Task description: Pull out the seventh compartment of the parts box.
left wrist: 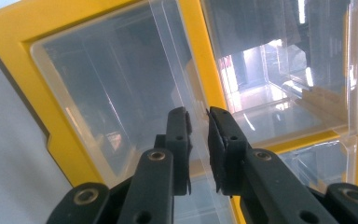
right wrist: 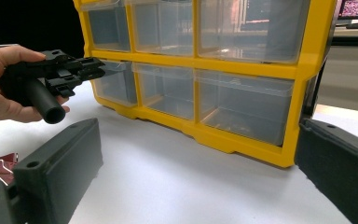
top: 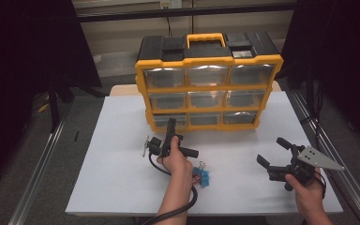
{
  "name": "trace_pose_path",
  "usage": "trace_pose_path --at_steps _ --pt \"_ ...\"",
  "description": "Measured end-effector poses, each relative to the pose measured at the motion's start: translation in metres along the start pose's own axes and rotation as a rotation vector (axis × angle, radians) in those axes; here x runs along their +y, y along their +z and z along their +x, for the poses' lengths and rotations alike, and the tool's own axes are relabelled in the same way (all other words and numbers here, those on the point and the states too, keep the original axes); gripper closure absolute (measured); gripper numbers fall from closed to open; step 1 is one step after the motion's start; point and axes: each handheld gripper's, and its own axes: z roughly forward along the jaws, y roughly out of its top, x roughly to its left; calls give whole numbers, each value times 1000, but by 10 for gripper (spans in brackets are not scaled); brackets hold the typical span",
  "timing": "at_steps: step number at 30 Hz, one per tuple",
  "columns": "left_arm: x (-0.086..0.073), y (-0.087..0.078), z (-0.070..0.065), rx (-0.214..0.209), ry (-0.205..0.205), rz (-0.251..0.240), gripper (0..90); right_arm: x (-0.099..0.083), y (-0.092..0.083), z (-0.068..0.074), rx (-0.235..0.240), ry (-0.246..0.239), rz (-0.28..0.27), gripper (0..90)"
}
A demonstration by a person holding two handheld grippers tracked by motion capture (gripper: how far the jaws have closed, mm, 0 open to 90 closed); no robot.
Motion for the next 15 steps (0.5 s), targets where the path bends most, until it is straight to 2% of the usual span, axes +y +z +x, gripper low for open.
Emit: trace_pose_path --at_steps 1,4,6,7,9,13,14,15 --pt "0 -1 1 -19 -2 8 788 0 0 0 0 0 0 3" --pt "0 0 1 -18 -17 -16 789 0 0 0 2 -3 1 3" --pt "0 -3 3 -37 -3 10 789 0 0 0 2 -3 1 3" --pt "-1 -2 1 -38 -26 -14 789 0 0 0 2 -1 1 3" --pt "0 -4 4 -28 16 4 790 0 0 0 2 -1 2 3" --pt "0 -5 5 -28 17 -7 791 0 0 0 1 -1 1 3" --pt "0 -5 4 -36 3 -11 791 0 0 0 1 -2 1 3" --pt "0 -6 4 -34 10 -1 791 0 0 0 1 -2 1 3"
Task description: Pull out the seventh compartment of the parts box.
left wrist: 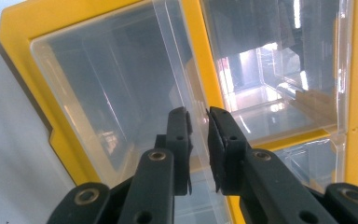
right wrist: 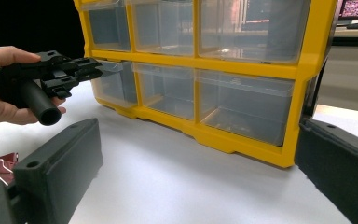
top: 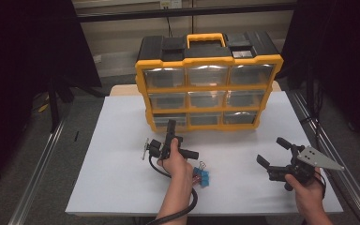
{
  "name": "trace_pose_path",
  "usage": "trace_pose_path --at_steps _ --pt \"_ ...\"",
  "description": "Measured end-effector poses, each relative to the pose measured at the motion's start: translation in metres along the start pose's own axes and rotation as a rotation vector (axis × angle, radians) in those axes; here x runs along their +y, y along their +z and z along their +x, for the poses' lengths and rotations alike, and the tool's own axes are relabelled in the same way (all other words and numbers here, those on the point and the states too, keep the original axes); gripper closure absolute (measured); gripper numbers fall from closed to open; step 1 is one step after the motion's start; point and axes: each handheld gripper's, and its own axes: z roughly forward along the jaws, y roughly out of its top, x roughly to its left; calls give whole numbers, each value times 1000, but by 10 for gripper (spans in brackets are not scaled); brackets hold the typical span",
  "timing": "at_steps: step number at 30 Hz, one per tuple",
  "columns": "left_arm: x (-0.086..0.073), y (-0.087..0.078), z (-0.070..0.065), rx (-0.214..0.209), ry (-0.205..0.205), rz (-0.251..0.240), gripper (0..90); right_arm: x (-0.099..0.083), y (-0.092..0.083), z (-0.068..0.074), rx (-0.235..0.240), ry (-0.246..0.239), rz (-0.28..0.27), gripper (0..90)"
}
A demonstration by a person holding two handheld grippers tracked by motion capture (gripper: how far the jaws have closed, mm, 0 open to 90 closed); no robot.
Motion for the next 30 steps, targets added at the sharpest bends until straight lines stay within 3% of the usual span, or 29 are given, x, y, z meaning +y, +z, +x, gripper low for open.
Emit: trace_pose_path --at_steps 1,3,4,5,7,9,10,11,14,16,19,20,23,30 --pt "-1 0 -2 11 -36 -9 791 0 0 0 0 0 0 3" --pt "-1 0 -4 4 -68 -31 792 0 0 0 0 -2 -1 3" --pt "-1 -2 -2 6 -29 -12 792 0 0 0 0 -1 0 3" --pt "-1 -2 -2 4 -26 -9 791 0 0 0 1 -2 0 3" --pt "-1 -3 -1 -19 -34 -3 792 0 0 0 1 -2 0 3" --pt "-2 -3 -3 2 -54 -12 792 0 0 0 0 -1 -1 3" --pt "-1 -4 -2 -7 -41 -5 792 0 0 0 0 -1 -1 3" --pt "-1 -5 1 -9 5 2 793 0 0 0 -1 -1 0 3" --pt "-1 -6 1 -25 -12 -3 793 0 0 0 0 -3 0 3" --pt "-1 -5 0 -12 -19 -15 794 0 0 0 0 -4 2 3" --pt "-1 -7 1 -14 -11 -12 796 0 0 0 1 -4 2 3" --pt "-1 -8 -2 -16 -56 -6 796 0 0 0 -2 -4 3 3" --pt "-1 -8 0 -11 -31 -4 796 0 0 0 2 -4 2 3" --pt "-1 -10 0 -14 -36 1 798 0 0 0 2 -5 0 3"
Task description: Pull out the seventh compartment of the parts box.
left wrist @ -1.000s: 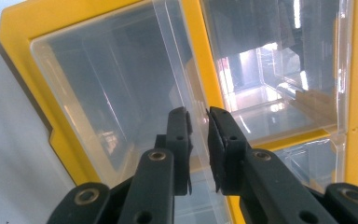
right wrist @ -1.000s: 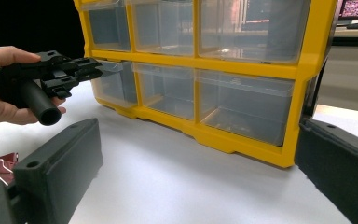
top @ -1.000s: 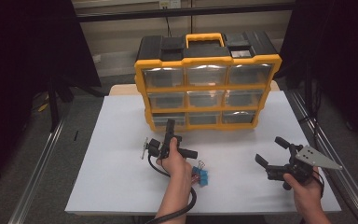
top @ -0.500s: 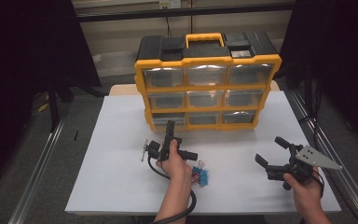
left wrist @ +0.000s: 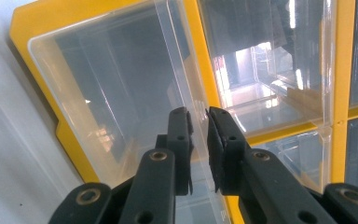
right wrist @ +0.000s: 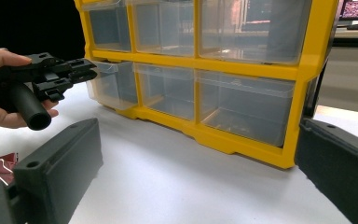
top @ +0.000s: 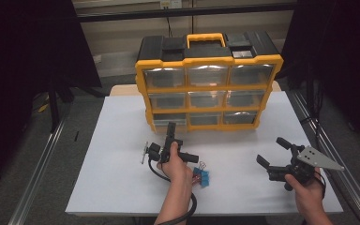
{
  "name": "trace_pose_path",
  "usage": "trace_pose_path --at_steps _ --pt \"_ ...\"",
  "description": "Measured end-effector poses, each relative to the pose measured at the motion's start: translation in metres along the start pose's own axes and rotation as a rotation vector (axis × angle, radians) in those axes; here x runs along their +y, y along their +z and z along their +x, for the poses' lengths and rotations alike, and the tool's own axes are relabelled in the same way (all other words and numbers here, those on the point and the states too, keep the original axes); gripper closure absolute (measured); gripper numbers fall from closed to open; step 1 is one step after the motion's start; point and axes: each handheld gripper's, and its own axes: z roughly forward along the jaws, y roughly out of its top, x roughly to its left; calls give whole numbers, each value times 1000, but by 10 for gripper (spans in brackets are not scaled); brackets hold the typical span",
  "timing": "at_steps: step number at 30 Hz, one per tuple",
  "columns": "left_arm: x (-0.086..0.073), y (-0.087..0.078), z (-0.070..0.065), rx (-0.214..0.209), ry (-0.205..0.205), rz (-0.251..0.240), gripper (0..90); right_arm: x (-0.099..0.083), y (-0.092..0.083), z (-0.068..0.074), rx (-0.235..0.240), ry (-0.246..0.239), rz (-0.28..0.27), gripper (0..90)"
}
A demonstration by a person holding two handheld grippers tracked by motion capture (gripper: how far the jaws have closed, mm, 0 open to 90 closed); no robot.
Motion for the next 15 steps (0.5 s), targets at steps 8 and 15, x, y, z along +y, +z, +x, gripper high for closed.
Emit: trace_pose_path --at_steps 8,15 --pt "1 -3 1 -11 12 17 798 0 0 0 -4 1 -1 3" --pt "0 -4 0 -9 11 8 798 0 0 0 -5 -4 -2 3"
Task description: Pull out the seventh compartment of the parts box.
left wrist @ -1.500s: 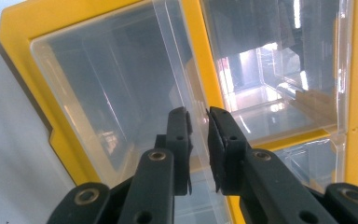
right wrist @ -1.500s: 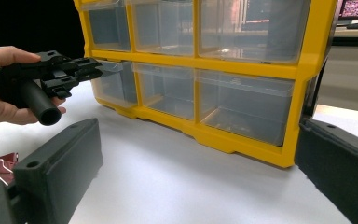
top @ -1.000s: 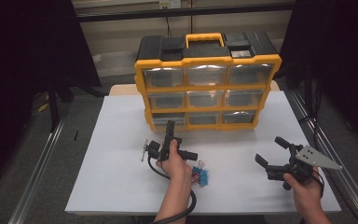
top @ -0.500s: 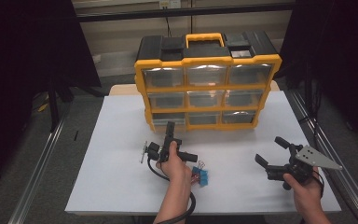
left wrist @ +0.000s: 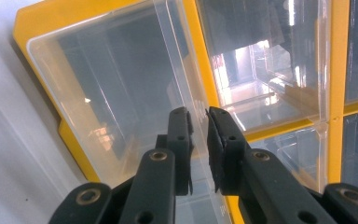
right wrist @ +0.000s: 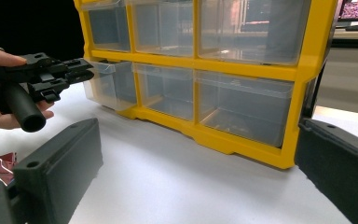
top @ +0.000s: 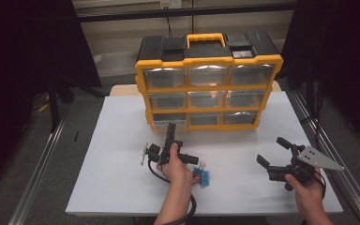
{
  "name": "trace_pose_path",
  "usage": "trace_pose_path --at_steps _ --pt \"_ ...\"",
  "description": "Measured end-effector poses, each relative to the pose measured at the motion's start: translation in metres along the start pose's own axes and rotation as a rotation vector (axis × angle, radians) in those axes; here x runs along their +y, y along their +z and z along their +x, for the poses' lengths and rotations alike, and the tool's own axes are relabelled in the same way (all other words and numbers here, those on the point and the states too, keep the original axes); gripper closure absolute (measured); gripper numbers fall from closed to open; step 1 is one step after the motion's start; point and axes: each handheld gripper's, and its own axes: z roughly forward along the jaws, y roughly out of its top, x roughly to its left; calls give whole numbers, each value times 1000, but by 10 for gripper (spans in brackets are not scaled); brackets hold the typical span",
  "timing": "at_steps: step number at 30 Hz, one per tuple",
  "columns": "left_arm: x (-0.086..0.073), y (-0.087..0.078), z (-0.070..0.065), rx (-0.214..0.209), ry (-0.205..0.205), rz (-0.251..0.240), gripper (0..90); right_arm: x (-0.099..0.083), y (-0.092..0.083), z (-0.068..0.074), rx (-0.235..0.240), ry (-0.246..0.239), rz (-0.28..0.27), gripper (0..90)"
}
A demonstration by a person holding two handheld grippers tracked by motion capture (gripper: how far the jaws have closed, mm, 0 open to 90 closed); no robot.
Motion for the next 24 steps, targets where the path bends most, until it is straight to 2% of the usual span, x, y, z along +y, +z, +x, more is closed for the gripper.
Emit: trace_pose_path --at_steps 1,2,3,5,6,8,12,22,23,24 --pt "0 0 0 -6 -3 0 798 0 0 0 2 -1 0 3" --pt "0 0 -1 8 -7 -5 798 0 0 0 3 -1 0 3" --pt "-1 -1 -2 4 -29 -2 798 0 0 0 3 -2 0 3" --pt "0 -1 -1 -7 -26 -11 799 0 0 0 4 -1 3 3" --pt "0 -2 1 -3 -2 4 800 0 0 0 4 -1 3 3" --pt "0 -3 0 -6 -4 11 801 0 0 1 3 -1 1 3" --pt "-1 -3 -1 0 -18 -6 801 0 0 1 4 -3 -1 3" --pt "0 -7 0 -6 9 22 802 0 0 1 7 -7 -2 3" --pt "0 -7 0 12 9 27 802 0 0 1 8 -4 0 3" --pt "0 -8 1 -1 14 24 802 0 0 1 7 -5 0 3"
